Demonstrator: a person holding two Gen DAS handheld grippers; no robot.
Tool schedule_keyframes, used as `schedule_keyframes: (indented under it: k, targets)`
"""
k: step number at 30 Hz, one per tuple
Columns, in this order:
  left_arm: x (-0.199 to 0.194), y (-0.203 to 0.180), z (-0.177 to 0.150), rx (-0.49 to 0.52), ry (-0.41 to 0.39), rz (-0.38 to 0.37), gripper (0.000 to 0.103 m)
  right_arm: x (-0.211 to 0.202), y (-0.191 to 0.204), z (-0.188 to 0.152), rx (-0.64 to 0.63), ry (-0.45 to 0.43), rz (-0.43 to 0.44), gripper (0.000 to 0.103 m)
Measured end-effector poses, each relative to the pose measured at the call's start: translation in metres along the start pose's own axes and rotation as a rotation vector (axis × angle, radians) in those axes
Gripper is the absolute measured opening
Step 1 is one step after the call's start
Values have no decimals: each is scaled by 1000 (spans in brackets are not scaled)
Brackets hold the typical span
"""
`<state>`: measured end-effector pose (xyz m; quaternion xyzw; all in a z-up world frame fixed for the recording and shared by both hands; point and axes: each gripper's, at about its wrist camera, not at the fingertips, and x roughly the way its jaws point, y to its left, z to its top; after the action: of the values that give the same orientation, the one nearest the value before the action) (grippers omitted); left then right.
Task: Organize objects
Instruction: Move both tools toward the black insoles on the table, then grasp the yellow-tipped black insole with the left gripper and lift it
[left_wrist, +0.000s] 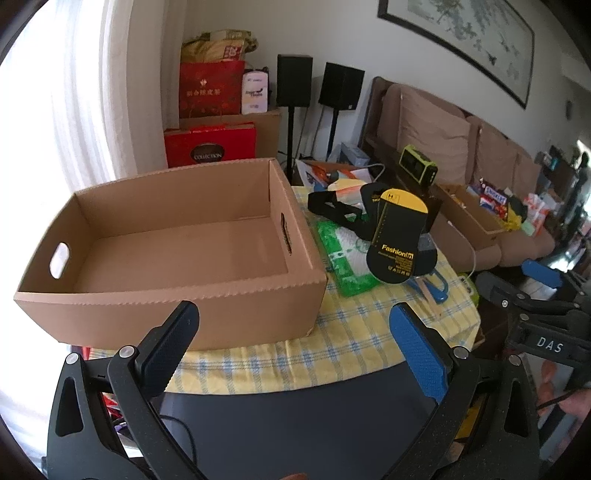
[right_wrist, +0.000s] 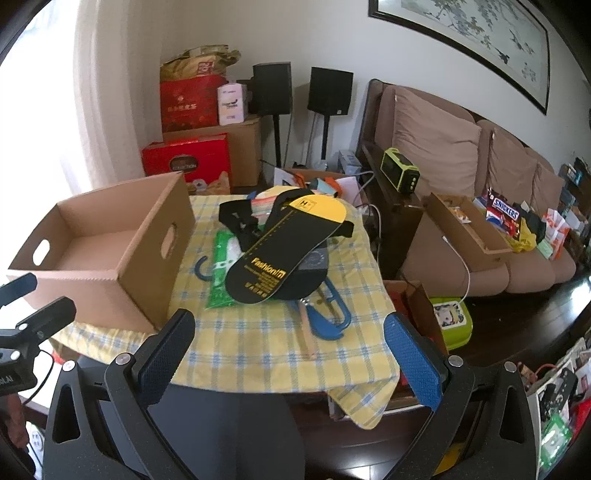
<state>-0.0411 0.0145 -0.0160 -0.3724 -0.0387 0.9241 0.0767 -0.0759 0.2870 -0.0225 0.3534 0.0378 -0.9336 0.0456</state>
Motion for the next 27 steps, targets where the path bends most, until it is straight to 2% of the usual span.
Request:
schedule_keyframes:
  k: [9,12,21,27]
  targets:
    - [26,-13,10,10,18,-21,103,27,-38,19,51,15,-11,103]
    - [34,-24,11,33,33,-55,103,36,-52,27,80,19,7,103]
    - [56,-61,18,94,39,-175,103,64,-89,57,172,47,81,103]
    - [77,-81,21,122,62,-206,103,91,-100,66,232,87,190,102]
